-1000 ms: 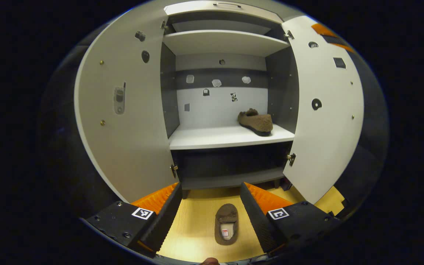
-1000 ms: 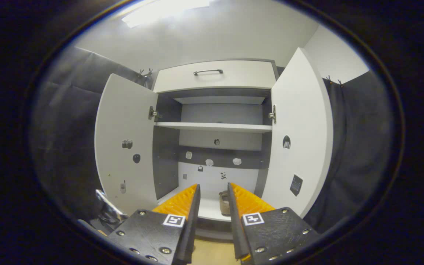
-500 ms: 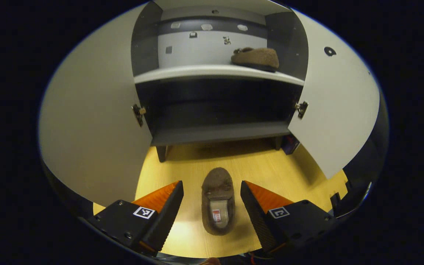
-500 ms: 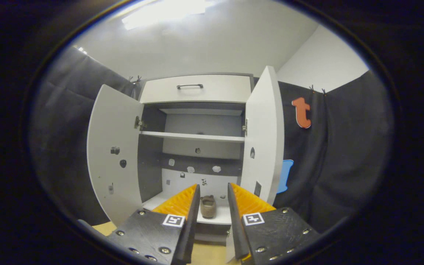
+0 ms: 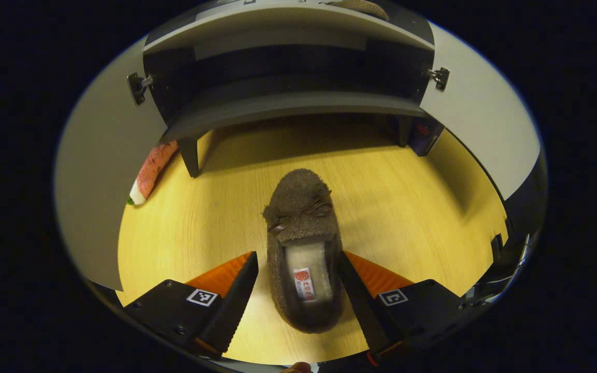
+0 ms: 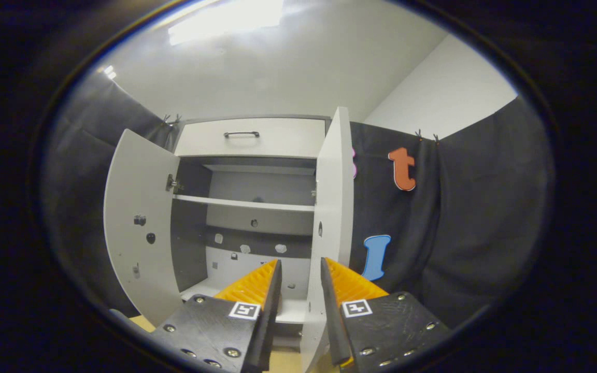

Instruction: Grab one shoe with the right hand and put it into the shoe cabinet, grab the other shoe with the left hand and put it into the shoe cabinet; then close the right door with the right hand and the left door with the left hand.

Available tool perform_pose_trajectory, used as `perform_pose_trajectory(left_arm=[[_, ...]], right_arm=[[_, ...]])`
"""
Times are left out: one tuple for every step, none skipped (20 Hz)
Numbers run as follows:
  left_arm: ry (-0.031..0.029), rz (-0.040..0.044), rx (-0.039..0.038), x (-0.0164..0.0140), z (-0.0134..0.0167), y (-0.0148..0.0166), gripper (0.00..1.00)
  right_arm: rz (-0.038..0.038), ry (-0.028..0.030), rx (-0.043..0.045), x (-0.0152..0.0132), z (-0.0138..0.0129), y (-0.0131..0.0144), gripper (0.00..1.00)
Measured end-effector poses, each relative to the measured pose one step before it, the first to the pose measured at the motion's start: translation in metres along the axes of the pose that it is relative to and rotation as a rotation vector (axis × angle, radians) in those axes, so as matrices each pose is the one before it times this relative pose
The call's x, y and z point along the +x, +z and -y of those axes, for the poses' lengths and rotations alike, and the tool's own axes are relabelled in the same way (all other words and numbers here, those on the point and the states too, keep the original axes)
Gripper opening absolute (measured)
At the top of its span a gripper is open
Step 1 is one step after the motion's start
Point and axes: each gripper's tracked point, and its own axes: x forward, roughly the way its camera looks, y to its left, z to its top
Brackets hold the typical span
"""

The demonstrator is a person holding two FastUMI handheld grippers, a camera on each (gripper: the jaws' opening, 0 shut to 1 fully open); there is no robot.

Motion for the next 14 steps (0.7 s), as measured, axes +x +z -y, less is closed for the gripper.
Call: perform_pose_trajectory(left_arm=[[0.00062, -0.00699, -0.01420, 0.00315, -0.00256, -0.00083, 0.96], [-0.00402, -0.00295, -0.01220, 0.00382, -0.00098, 0.00053, 0.94], [-0.00103, -0.01456, -0.01188, 0.00115, -0.00088, -0.00342, 0.94], [-0.00097, -0.01565, -0.01208, 0.00342, -0.00115, -0.00325, 0.93], [-0.00177, -0.01327, -0.01804, 0.00221, 0.00023, -0.00236, 0.94], [-0.00518, -0.00778, -0.02018, 0.00281, 0.00078, -0.00203, 0.94], [-0.00475, -0.00789, -0.02034, 0.00252, -0.00040, -0.00213, 0.94], [-0.00593, -0.00441, -0.01942, 0.00189, 0.00019, -0.00116, 0.98], [-0.01083, -0.00479, -0.01806, 0.00215, 0.00112, -0.00128, 0.94], [-0.01470, -0.00491, -0.01717, 0.00236, 0.00149, -0.00070, 0.94], [-0.02187, -0.00709, -0.02039, 0.00348, 0.00136, -0.00284, 0.93], [-0.03146, -0.01186, -0.02517, 0.00216, 0.00392, -0.00241, 0.89], [-0.00895, -0.00748, -0.02072, -0.00121, -0.00034, -0.00046, 0.85], [-0.00262, -0.00786, -0.00351, 0.00065, -0.00080, -0.00004, 0.77]], right_arm=[[-0.00034, -0.00186, -0.00479, 0.00069, 0.00117, -0.00089, 0.40], [-0.00189, -0.00221, -0.00368, 0.00013, 0.00122, -0.00086, 0.43], [0.00022, -0.00079, -0.00145, -0.00007, 0.00091, -0.00108, 0.40], [0.00034, -0.00242, -0.00020, 0.00069, 0.00025, -0.00014, 0.40], [0.00000, -0.00157, 0.00089, 0.00045, 0.00110, -0.00088, 0.40], [0.00369, -0.00083, 0.00084, 0.00000, -0.00025, 0.00080, 0.40], [0.00376, -0.00366, -0.00151, -0.00047, 0.00099, 0.00067, 0.40], [0.00582, -0.00279, -0.00104, -0.00074, 0.00109, 0.00106, 0.43], [0.00392, -0.00306, -0.00021, -0.00195, 0.00034, 0.00120, 0.43], [0.00551, -0.00287, 0.00105, -0.00096, 0.00055, 0.00159, 0.43], [0.00510, -0.00422, 0.00034, -0.00182, 0.00154, 0.00165, 0.43], [0.00634, -0.00483, 0.00079, -0.00143, 0.00075, 0.00182, 0.43], [0.00598, -0.00628, 0.00079, -0.00130, 0.00232, 0.00150, 0.43], [0.00244, -0.00658, 0.00087, -0.00067, 0.00123, 0.00069, 0.43]])
